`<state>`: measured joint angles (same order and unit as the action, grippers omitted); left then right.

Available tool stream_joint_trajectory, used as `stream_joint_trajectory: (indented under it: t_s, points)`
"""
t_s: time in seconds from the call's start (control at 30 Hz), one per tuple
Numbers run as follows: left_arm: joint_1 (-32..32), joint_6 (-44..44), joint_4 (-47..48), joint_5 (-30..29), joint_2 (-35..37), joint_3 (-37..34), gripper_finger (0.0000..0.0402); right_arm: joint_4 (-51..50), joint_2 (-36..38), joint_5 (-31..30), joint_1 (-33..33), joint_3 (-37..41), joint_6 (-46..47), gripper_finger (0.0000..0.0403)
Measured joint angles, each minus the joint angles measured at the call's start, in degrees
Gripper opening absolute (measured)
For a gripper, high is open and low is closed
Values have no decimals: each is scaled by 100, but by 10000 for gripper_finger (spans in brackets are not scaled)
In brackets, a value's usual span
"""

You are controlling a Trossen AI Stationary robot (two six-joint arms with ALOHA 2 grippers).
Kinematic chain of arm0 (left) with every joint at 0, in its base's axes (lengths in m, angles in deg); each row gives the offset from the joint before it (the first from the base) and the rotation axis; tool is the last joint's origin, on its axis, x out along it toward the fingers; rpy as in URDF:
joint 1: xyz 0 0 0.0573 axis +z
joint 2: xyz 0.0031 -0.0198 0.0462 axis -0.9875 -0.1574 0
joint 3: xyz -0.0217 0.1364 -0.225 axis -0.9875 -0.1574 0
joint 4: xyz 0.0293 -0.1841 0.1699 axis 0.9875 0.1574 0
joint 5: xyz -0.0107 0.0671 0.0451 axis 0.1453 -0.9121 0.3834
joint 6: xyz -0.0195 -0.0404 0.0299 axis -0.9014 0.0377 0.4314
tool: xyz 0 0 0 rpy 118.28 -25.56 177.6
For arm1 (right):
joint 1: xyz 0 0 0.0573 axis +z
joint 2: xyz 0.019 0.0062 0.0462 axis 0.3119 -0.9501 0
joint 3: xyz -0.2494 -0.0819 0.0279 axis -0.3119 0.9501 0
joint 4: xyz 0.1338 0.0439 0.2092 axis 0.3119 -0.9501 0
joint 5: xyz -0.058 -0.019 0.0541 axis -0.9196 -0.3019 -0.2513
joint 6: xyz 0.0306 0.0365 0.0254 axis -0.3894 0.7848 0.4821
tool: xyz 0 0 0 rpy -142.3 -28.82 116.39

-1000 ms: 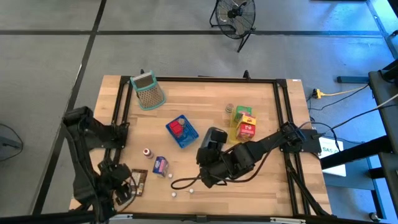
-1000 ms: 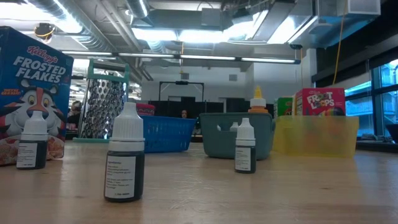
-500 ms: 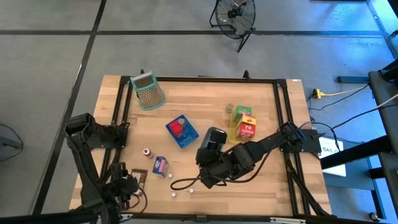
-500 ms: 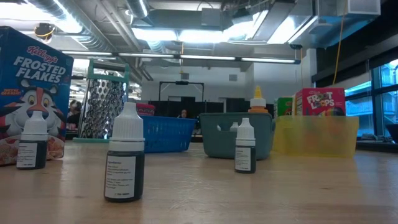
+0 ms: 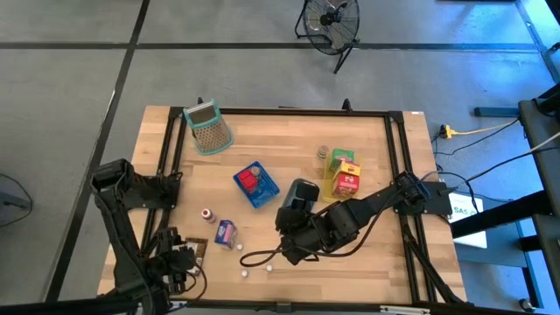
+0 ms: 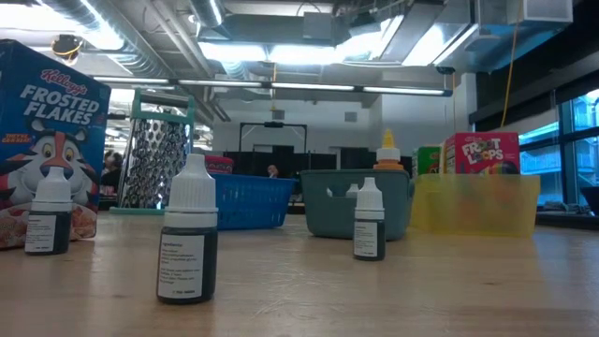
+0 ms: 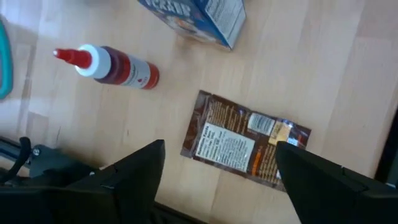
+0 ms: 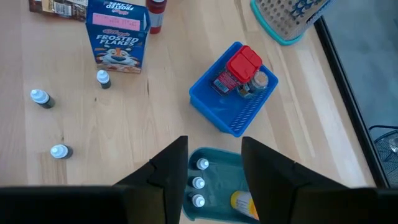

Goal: Pick & Place Kitchen Items
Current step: Put the orange seasoning pack into the blue bin

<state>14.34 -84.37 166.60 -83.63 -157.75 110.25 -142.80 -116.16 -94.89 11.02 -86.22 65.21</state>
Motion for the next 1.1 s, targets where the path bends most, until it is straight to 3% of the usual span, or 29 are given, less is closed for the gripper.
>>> stream_joint_trajectory:
  t_s: [0.2,0.47,0.8,1.0,1.1]
  points:
    - [-4,-386,-39,-112,0,0,341,-2,0,-2,0,0,0,153]
    - [-20,-636,-327,-336,0,0,347,14,2,13,2,115,0,153]
    - [-2,-1859,-482,378,-7,-228,347,17,2,31,9,214,105,153]
    - [-7,-1521,-1064,1074,-42,-714,347,19,2,31,9,214,105,153]
    - [-9,-1300,-1294,1122,-39,-793,347,20,2,31,11,214,90,153]
